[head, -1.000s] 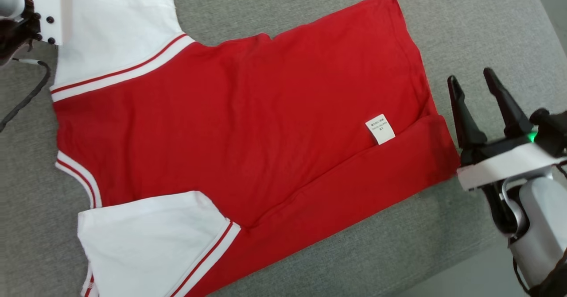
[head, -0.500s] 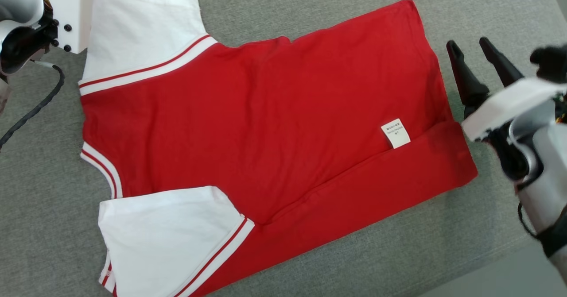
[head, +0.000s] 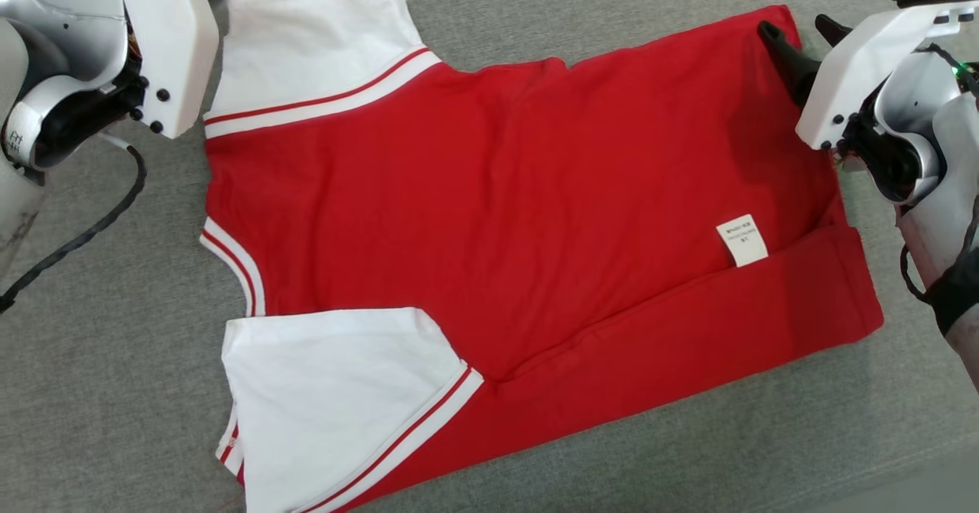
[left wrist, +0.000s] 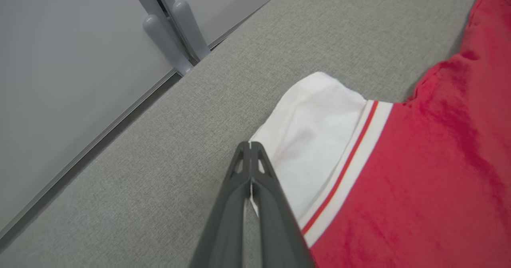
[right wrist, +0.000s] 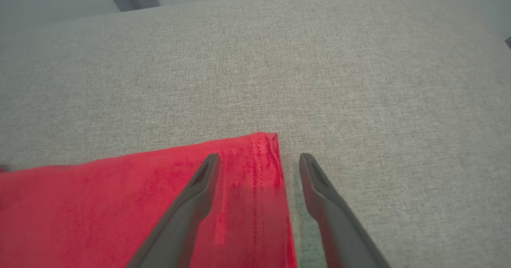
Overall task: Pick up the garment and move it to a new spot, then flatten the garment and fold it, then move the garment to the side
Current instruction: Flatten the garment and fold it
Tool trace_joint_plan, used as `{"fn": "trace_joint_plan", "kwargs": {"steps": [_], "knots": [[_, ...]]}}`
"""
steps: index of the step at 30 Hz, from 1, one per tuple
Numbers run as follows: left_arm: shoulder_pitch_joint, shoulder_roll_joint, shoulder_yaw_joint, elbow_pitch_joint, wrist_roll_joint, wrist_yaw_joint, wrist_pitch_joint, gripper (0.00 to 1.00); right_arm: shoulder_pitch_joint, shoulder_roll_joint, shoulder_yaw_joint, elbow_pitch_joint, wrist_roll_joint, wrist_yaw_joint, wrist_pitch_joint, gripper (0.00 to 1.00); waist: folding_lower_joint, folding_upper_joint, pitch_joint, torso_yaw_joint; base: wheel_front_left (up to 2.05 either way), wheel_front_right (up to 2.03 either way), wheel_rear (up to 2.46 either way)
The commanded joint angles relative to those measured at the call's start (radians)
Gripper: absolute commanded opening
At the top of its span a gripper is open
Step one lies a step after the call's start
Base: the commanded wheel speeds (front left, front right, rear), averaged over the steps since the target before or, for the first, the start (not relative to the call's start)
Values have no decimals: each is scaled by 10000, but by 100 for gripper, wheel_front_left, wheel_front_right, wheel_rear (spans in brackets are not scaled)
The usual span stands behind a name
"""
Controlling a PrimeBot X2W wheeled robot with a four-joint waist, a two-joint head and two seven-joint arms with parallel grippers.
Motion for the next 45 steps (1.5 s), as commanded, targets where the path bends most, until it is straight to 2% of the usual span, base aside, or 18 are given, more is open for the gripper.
{"fn": "trace_joint_plan", "kwargs": {"steps": [1, 8, 9, 11, 12, 16, 18, 22, 26, 32, 37, 41, 45], "knots": [[56, 74, 7, -69, -38, 48, 16, 0, -110, 68, 8, 128, -100, -4, 57, 100, 0, 0, 39, 88, 0, 0, 0], [191, 161, -63, -548, -7, 160, 85, 0, -658, 110, 114, 1011, -250, -4, -72, 100, 0, 0, 79, 348, 0, 0, 0], [214, 164, -74, -576, -9, 169, 87, 0, -707, 109, 150, 1111, -263, -4, -96, 95, 0, 0, 76, 375, 0, 0, 0], [235, 175, -92, -618, -25, 169, 89, 0, -780, 109, 217, 1257, -262, -4, -133, 60, 0, 0, 74, 419, 0, 0, 0], [237, 180, -97, -633, -32, 173, 90, 0, -804, 103, 255, 1322, -249, -4, -141, 46, 0, 0, 73, 436, 0, 0, 0], [233, 212, -118, -657, -36, 162, 65, 0, -897, 72, 382, 1520, -185, -4, -254, 20, 0, 0, 68, 479, 0, 0, 0], [241, 221, -132, -652, -27, 153, 30, 0, -983, 44, 424, 1582, -231, -4, -392, 0, 0, 0, 55, 490, 0, 0, 0], [129, 286, -187, -634, 155, 98, -204, 0, -1136, 54, 522, 1680, -261, -4, -733, 0, 0, 0, 15, 496, 0, 0, 0], [-78, 297, -194, -496, 527, -25, -1246, 0, -1317, -75, 270, 1696, 71, -4, -1318, 0, 0, 0, -86, 550, 0, 0, 0], [223, 137, -196, -605, 134, -107, -1981, 0, -749, -514, 297, 1160, 874, -4, -1224, 0, 0, 0, -451, 851, 0, 0, 0], [986, 504, -90, -1369, -308, -85, -2418, 0, 68, -1276, 538, 236, 1523, -4, -865, 0, 0, 0, -894, 1100, 0, 0, 0], [1927, 1012, 117, -2369, -686, 214, -2734, 0, 765, -2010, 557, -526, 1908, -4, -773, 0, 0, 0, -1243, 1322, 0, 0, 0], [2759, 1365, 278, -3289, -1084, 515, -2973, 0, 1340, -2454, 482, -1085, 2102, -4, -644, 0, 0, 0, -1494, 1474, 0, 0, 0]]}}
